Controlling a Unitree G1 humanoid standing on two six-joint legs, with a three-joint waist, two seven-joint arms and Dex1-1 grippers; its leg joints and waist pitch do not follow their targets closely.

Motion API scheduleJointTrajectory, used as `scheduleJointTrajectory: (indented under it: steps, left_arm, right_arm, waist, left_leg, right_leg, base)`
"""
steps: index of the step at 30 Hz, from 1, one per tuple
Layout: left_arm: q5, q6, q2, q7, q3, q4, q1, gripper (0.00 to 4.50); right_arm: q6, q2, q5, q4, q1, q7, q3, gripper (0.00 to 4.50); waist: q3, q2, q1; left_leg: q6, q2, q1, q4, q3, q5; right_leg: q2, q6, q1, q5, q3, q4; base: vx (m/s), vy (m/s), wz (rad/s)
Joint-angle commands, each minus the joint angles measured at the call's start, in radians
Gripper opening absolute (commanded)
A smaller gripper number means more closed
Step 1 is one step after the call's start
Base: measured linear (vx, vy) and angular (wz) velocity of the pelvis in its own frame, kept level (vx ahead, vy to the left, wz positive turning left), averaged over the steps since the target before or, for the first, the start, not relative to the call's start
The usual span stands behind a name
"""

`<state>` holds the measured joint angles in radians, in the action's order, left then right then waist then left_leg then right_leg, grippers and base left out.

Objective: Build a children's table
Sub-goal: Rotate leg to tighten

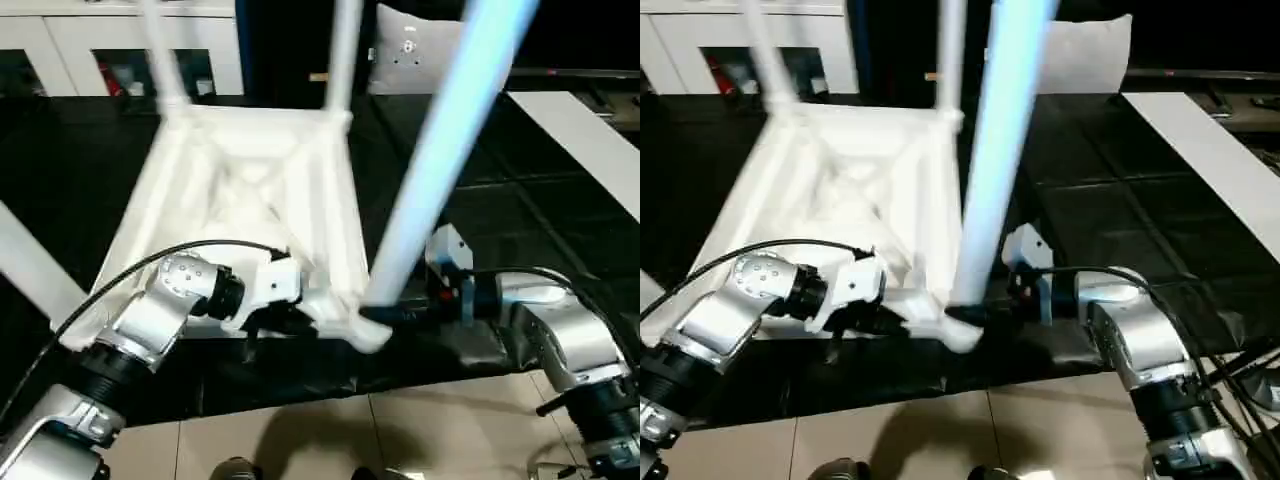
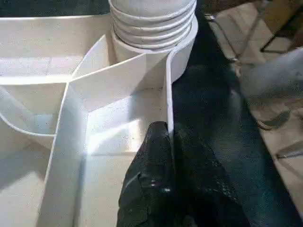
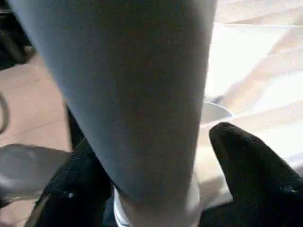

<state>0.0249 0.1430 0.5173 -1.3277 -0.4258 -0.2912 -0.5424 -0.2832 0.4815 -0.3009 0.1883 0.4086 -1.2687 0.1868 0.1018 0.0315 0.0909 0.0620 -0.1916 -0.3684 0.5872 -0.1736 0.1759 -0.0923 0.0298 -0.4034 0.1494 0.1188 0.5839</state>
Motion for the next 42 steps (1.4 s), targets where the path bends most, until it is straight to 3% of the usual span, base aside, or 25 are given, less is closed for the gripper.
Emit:
scheduleJointTrajectory:
  steps: [1, 8, 10, 18, 21, 22, 23, 27, 29, 31, 33, 36, 42]
  left_arm:
    - [-0.001, -0.031, -0.002, -0.075, -0.054, 0.011, -0.018, 0.0]
    - [-0.008, -0.057, 0.002, -0.101, -0.051, -0.014, -0.029, 0.0]
    - [-0.008, -0.061, 0.003, -0.101, -0.052, -0.02, -0.033, 0.0]
    - [-0.003, -0.049, -0.005, -0.091, -0.036, -0.026, -0.033, 0.0]
    - [0.009, -0.002, -0.016, -0.055, -0.011, -0.012, -0.029, 0.0]
    - [0.009, 0.018, -0.019, -0.035, -0.002, -0.006, -0.028, 0.0]
    - [0.008, 0.03, -0.021, -0.022, 0.003, -0.002, -0.027, 0.0]
    - [0.023, 0.163, -0.058, 0.093, 0.056, 0.043, -0.017, 0.0]
    - [0.024, 0.222, -0.08, 0.145, 0.073, 0.077, -0.007, 0.0]
    - [0.024, 0.277, -0.107, 0.198, 0.088, 0.106, 0.0, 0.0]
    - [-0.003, 0.346, -0.172, 0.325, 0.116, 0.118, 0.002, 0.0]
    - [-0.015, 0.397, -0.223, 0.41, 0.137, 0.129, 0.003, 0.0]
    - [-0.062, 0.466, -0.334, 0.584, 0.147, 0.131, -0.021, 0.0]
  right_arm:
    - [-0.019, 0.028, -0.026, 0.012, 0.025, -0.087, 0.014, 3.08]
    - [-0.024, 0.05, -0.02, 0.043, 0.05, -0.169, 0.055, 2.58]
    - [-0.024, 0.052, -0.018, 0.047, 0.053, -0.18, 0.061, 2.23]
    - [-0.066, 0.032, -0.048, 0.036, 0.054, -0.197, 0.06, 2.05]
    - [-0.106, 0.006, -0.074, 0.009, 0.037, -0.15, 0.047, 2.04]
    - [-0.119, -0.006, -0.078, -0.002, 0.028, -0.122, 0.042, 2.04]
    - [-0.127, -0.013, -0.08, -0.01, 0.022, -0.105, 0.039, 2.04]
    - [-0.155, -0.106, -0.049, -0.04, -0.011, 0.099, 0.009, 2.04]
    - [-0.163, -0.155, -0.012, -0.039, -0.017, 0.204, 0.002, 2.04]
    - [-0.169, -0.197, 0.018, -0.037, -0.018, 0.288, -0.003, 2.04]
    - [-0.205, -0.281, 0.045, -0.035, -0.01, 0.437, -0.028, 2.04]
    - [-0.219, -0.333, 0.064, -0.036, -0.007, 0.533, -0.039, 2.02]
    - [-0.211, -0.474, 0.148, 0.014, 0.02, 0.826, -0.08, 2.01]
  waist:
    - [-0.076, 0.005, -0.008]
    - [-0.076, 0.007, -0.007]
    - [-0.075, 0.008, -0.007]
    - [-0.073, 0.009, -0.007]
    - [-0.072, 0.009, -0.008]
    - [-0.07, 0.004, -0.008]
    - [-0.07, 0.007, -0.009]
    - [-0.061, 0.006, -0.018]
    - [-0.057, 0.007, -0.03]
    - [-0.055, 0.007, -0.055]
    - [-0.055, 0.008, -0.07]
    - [-0.055, 0.007, -0.083]
    - [-0.06, 0.006, -0.085]
  left_leg:
    - [-0.058, -0.049, 0.014, -0.069, 0.01, 0.194]
    - [-0.053, -0.049, 0.014, -0.069, 0.01, 0.191]
    - [-0.055, -0.049, 0.014, -0.069, 0.009, 0.185]
    - [-0.051, -0.05, 0.014, -0.07, 0.01, 0.192]
    - [-0.047, -0.049, 0.014, -0.071, 0.01, 0.199]
    - [-0.045, -0.049, 0.014, -0.071, 0.01, 0.204]
    - [-0.041, -0.049, 0.016, -0.072, 0.011, 0.213]
    - [-0.009, -0.044, 0.019, -0.075, 0.016, 0.27]
    - [-0.001, -0.039, 0.012, -0.076, 0.021, 0.287]
    - [0.011, -0.038, 0.01, -0.077, 0.027, 0.321]
    - [0.016, -0.037, 0.007, -0.076, 0.029, 0.322]
    - [-0.003, -0.033, 0.012, -0.073, 0.026, 0.321]
    - [-0.014, -0.034, 0.009, -0.076, 0.022, 0.277]
  right_leg:
    - [-0.072, 0.187, 0.053, 0.319, -0.067, -0.062]
    - [-0.071, 0.18, 0.051, 0.336, -0.067, -0.064]
    - [-0.07, 0.183, 0.051, 0.328, -0.067, -0.062]
    - [-0.07, 0.18, 0.05, 0.345, -0.067, -0.065]
    - [-0.071, 0.178, 0.05, 0.361, -0.066, -0.066]
    - [-0.071, 0.175, 0.049, 0.369, -0.066, -0.068]
    - [-0.071, 0.168, 0.047, 0.383, -0.067, -0.07]
    - [-0.074, 0.125, 0.042, 0.517, -0.062, -0.086]
    - [-0.074, 0.095, 0.045, 0.577, -0.055, -0.094]
    - [-0.072, 0.075, 0.043, 0.612, -0.05, -0.1]
    - [-0.072, 0.073, 0.044, 0.612, -0.048, -0.101]
    - [-0.069, 0.074, 0.036, 0.595, -0.049, -0.108]
    - [-0.066, 0.092, 0.036, 0.511, -0.055, -0.1]
  base:
    - [0.0, 0.0, 0.0]
    - [0.0, 0.0, 0.0]
    - [0.0, 0.0, 0.0]
    - [0.0, 0.0, 0.0]
    - [0.0, 0.0, 0.0]
    - [0.0, 0.0, 0.0]
    - [0.0, 0.0, 0.0]
    - [0.0, 0.0, 0.0]
    - [0.0, 0.0, 0.0]
    - [0.0, 0.0, 0.0]
    - [0.0, 0.0, 0.0]
    - [0.0, 0.0, 0.0]
    - [0.0, 0.0, 0.0]
